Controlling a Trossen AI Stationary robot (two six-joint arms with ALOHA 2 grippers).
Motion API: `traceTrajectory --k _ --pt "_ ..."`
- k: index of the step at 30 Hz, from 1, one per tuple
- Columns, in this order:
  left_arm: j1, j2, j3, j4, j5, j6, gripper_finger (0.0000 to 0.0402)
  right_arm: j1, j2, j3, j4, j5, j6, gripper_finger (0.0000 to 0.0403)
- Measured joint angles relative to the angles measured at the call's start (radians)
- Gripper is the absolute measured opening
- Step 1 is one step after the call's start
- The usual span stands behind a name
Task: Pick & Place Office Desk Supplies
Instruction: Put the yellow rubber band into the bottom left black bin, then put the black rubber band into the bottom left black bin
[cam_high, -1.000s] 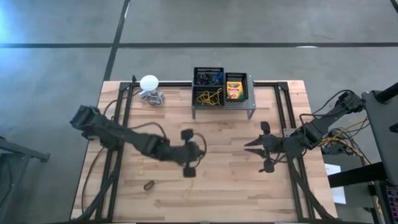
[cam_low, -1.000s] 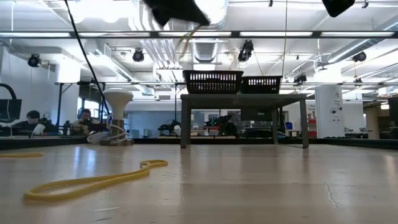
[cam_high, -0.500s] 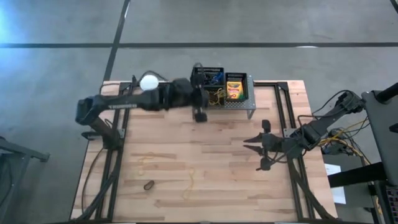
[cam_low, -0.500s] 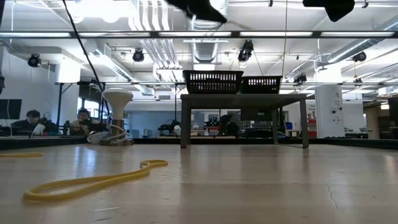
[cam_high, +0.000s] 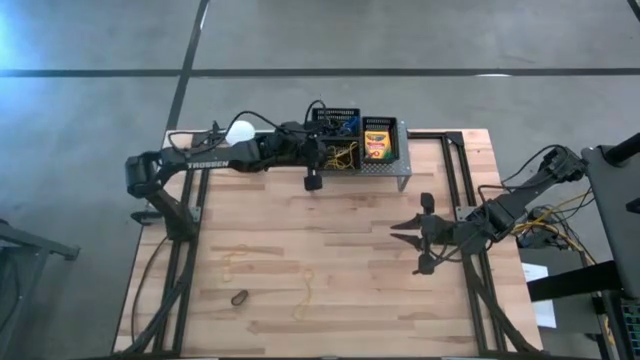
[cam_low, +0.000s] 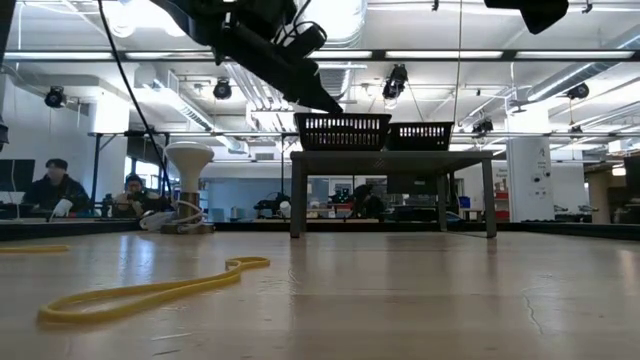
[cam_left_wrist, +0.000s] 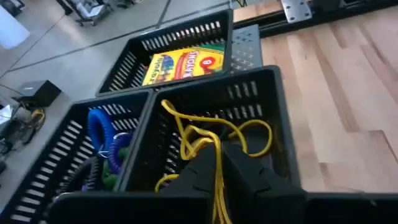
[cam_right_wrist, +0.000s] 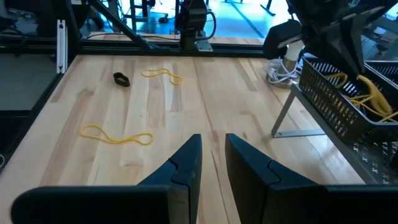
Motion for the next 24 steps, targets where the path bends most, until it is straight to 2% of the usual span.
traceTrajectory --k 5,10,14,17,21,24 --pt "-0.008 -0.006 0.026 -0.019 -0.001 -0.004 0.0078 0.000 0.000 0.000 0.005 0.015 0.000 0.0068" --pt "-0.010 -0.017 0.134 -0.170 -0.022 -0.022 0.0117 0.000 0.000 0.000 0.025 0.018 -0.008 0.0068" --pt "-0.032 -0.019 0.249 -0.335 -0.037 -0.123 0.0123 0.000 0.000 -0.007 0.037 0.018 -0.009 0.0068" --pt "-0.073 -0.021 0.318 -0.422 -0.037 -0.144 0.0122 0.000 0.000 -0.029 0.085 0.038 -0.018 0.0068" --pt "-0.153 -0.026 0.344 -0.476 -0.038 -0.138 0.0122 0.000 0.000 -0.098 0.216 0.096 -0.032 0.0068" --pt "-0.240 -0.030 0.341 -0.512 -0.039 -0.171 0.0122 -0.001 0.000 -0.167 0.348 0.101 -0.040 0.0068"
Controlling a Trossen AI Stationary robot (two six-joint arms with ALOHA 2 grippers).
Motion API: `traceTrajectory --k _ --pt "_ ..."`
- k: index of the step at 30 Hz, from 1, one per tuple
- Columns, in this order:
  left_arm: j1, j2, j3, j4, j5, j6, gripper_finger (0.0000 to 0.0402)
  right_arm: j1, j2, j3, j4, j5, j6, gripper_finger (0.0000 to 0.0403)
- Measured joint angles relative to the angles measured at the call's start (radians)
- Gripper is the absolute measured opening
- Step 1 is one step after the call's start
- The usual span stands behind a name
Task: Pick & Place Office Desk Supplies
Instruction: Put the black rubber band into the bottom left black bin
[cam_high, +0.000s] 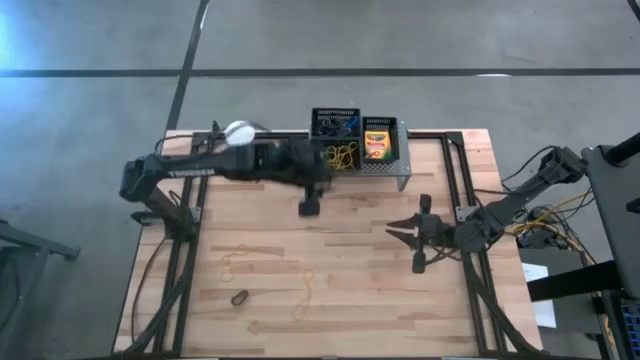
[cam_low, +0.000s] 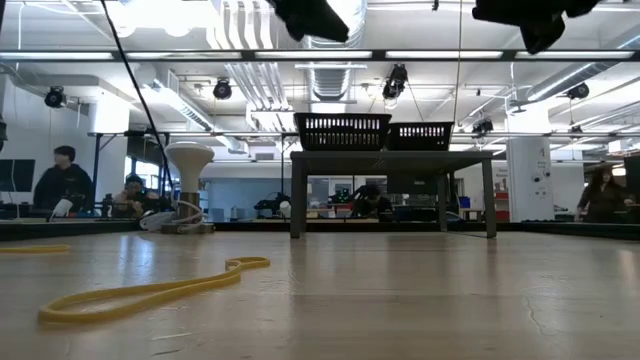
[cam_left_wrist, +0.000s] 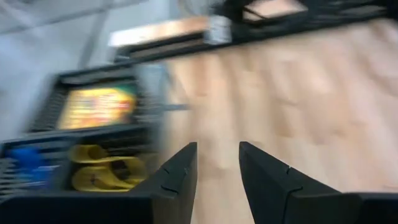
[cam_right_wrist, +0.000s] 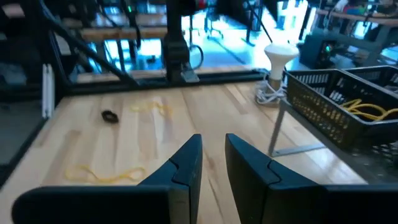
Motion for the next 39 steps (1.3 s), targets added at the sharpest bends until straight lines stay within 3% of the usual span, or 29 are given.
traceTrajectory --k 5,11,16,20,29,33,39 --pt "-0.190 0.005 -0.049 -0.010 -0.027 -0.132 0.0122 0.001 0.000 -0.142 0.307 0.000 -0.029 0.0068" --pt "-0.439 0.005 -0.261 0.158 -0.216 -0.297 0.0122 0.001 0.000 -0.261 0.566 -0.005 -0.039 0.0068" --pt "-0.608 -0.003 -0.432 0.137 -0.244 -0.708 0.0122 0.001 0.000 -0.282 0.614 -0.008 -0.042 0.0068" --pt "-0.731 -0.009 -0.531 0.087 -0.145 -1.042 0.0121 0.000 0.000 -0.271 0.614 -0.008 -0.090 0.0068" --pt "-0.946 -0.011 -0.690 0.024 0.294 -1.636 0.0121 -0.012 0.000 -0.242 0.615 -0.007 -0.191 0.0068" --pt "-0.961 -0.025 -0.721 0.020 0.327 -1.759 0.0121 -0.037 0.000 -0.240 0.615 -0.006 -0.190 0.0068" --pt "-0.961 -0.047 -0.754 -0.023 0.267 -1.771 0.0121 -0.052 0.000 -0.240 0.616 -0.006 -0.188 0.0068"
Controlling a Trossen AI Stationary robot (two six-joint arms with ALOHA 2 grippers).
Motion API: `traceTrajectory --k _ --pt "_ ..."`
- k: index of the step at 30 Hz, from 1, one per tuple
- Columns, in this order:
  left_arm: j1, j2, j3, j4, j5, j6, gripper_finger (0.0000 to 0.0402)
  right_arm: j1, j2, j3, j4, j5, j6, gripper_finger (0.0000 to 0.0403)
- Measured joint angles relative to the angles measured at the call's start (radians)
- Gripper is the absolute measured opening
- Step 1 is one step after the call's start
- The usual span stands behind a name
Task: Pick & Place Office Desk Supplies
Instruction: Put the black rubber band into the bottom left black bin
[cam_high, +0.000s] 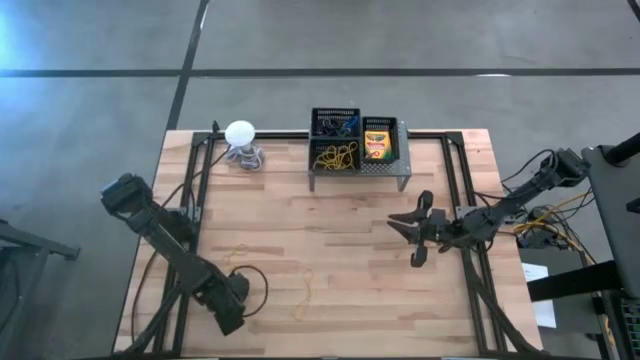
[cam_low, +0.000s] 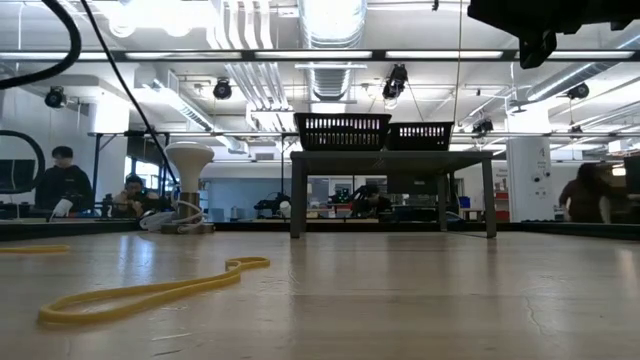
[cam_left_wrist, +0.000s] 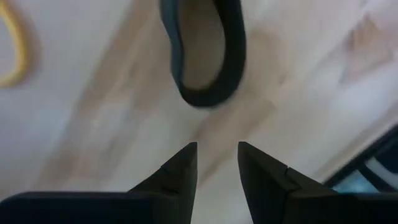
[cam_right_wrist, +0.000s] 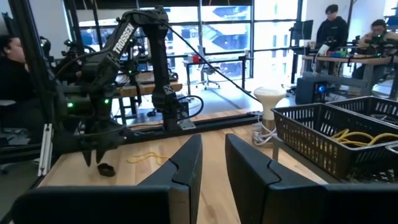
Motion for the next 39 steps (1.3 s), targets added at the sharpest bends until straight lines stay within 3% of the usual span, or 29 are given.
traceTrajectory --k 5,18,27,33,39 --pt "0.006 -0.002 -0.016 0.000 -0.123 -0.037 0.0122 0.000 0.000 0.000 0.000 -0.002 0.003 0.0068" --pt "0.021 -0.002 -0.016 0.014 -0.151 0.010 0.0122 0.000 0.000 0.000 0.000 -0.002 0.014 0.0068" --pt "0.034 -0.002 -0.016 0.023 -0.262 -0.023 0.0126 0.000 0.000 0.000 -0.005 -0.002 0.018 0.0068" --pt "0.061 -0.002 -0.016 0.033 -0.390 0.002 0.0174 0.000 0.000 0.000 -0.006 -0.002 0.018 0.0068" --pt "0.106 0.001 -0.016 0.032 -0.604 0.137 0.0228 0.000 0.000 0.000 -0.007 -0.002 0.018 0.0068"
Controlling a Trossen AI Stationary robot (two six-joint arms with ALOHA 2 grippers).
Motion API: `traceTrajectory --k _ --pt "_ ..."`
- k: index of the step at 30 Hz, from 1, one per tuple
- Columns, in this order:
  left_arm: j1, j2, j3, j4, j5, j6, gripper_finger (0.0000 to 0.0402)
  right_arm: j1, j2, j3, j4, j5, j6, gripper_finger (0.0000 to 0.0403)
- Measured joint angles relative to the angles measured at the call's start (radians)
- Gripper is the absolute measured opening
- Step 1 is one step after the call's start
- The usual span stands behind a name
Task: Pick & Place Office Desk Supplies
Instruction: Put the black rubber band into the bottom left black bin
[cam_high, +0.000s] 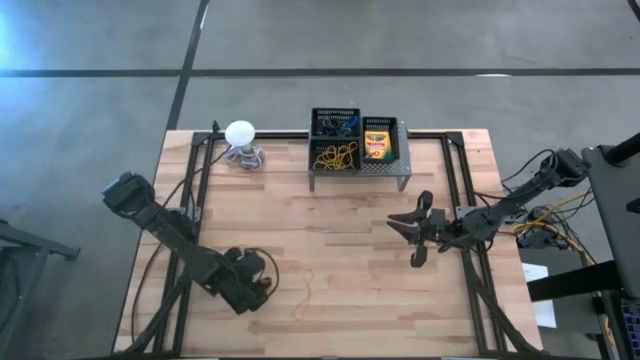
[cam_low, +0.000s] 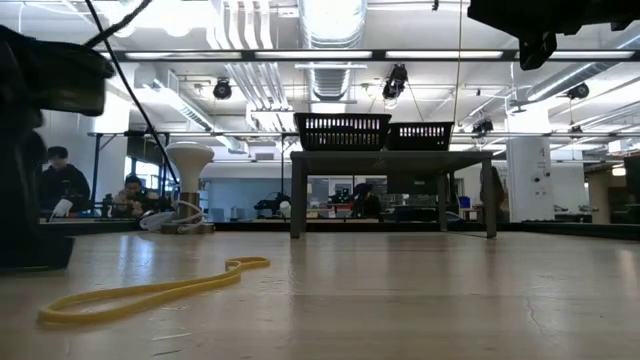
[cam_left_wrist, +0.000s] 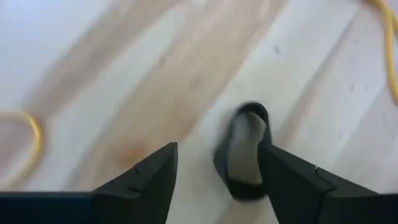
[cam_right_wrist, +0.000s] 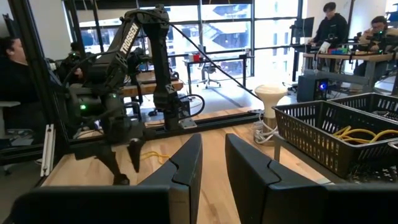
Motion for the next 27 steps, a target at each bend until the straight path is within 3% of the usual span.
traceTrajectory --k 3,9,16,23,27 --pt "0.040 0.016 0.000 0.005 -0.006 0.121 0.0217 0.000 0.000 0.000 0.000 0.000 0.000 0.0068" --pt "0.103 0.041 -0.029 0.093 0.037 0.299 0.0144 0.000 0.000 0.000 -0.001 0.000 0.001 0.0068" --pt "0.144 0.044 0.015 0.138 0.051 0.448 0.0014 0.000 0.000 0.000 -0.001 0.000 0.001 0.0068" --pt "0.234 0.043 0.123 0.315 0.012 0.684 0.0003 0.000 0.000 0.000 0.000 0.000 0.003 0.0068" --pt "0.327 0.042 0.216 0.320 -0.014 0.836 0.0002 0.000 0.000 0.000 0.000 0.000 0.004 0.0068"
